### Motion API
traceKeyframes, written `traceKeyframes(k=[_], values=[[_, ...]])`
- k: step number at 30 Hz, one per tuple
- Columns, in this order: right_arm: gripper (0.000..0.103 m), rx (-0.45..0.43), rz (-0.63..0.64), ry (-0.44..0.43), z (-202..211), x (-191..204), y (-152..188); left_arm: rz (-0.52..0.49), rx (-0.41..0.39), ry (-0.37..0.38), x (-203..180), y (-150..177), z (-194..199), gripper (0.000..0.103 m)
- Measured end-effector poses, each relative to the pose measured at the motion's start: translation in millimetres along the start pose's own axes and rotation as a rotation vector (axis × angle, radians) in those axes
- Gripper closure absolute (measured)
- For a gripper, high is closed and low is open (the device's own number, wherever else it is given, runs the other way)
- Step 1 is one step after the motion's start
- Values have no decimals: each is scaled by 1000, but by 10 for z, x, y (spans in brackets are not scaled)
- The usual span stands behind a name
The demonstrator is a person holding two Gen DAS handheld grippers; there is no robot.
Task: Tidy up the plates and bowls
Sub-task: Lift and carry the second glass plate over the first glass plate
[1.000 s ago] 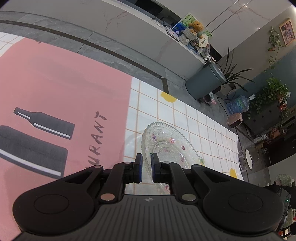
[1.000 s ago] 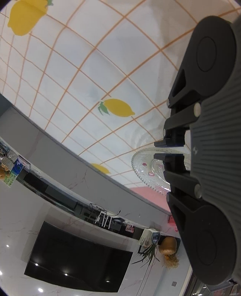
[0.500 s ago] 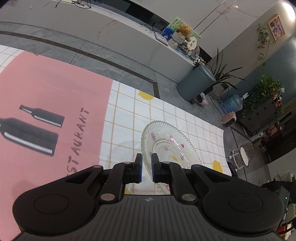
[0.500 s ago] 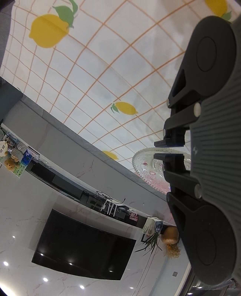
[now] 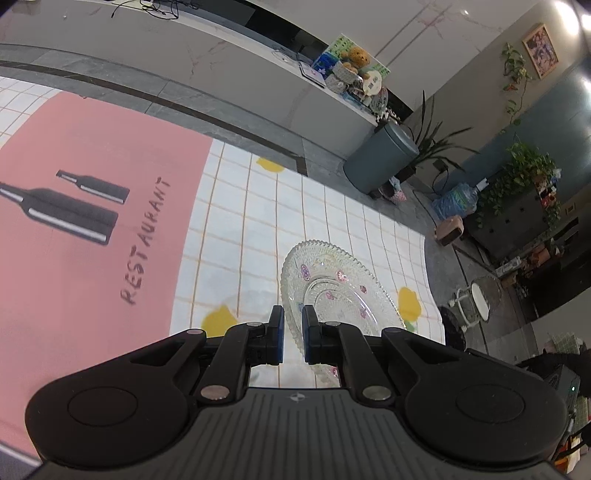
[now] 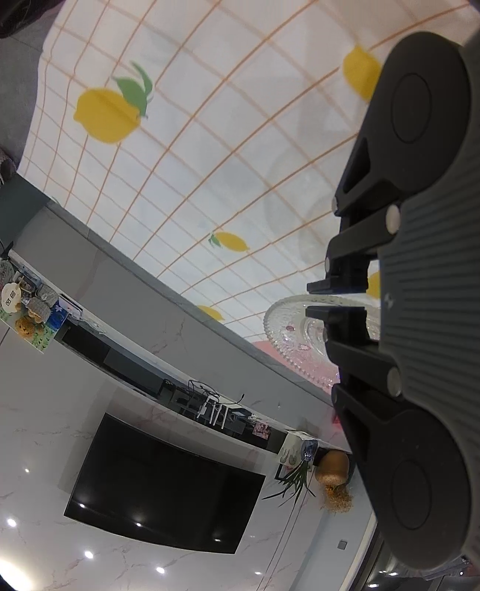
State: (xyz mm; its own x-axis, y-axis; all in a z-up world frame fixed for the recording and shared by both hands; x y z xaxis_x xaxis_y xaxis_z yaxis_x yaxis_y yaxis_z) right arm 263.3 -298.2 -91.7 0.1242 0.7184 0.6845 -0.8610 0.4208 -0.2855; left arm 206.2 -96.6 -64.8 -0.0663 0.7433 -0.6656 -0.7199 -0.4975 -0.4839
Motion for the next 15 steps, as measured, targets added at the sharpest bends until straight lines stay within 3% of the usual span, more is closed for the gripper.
traceKeyframes(k=[15], values=[[100,23,-34,96,413,-358,426,-43,134,-62,-101,557,89,90]])
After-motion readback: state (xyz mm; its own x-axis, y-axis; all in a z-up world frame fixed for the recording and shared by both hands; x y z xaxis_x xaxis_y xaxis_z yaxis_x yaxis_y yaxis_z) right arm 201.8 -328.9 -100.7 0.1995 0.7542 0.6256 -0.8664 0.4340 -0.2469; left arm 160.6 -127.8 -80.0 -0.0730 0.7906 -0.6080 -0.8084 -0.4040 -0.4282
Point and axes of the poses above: each gripper's, at about its wrist camera, not at the fingertips, and z roughly against the way its jaws point, x to its left, y to its underside, the point moved 9 cm from there along -z, roughly the way its jaws point, and after that the axes turned 11 degrees about y, right-handed, at the moved point
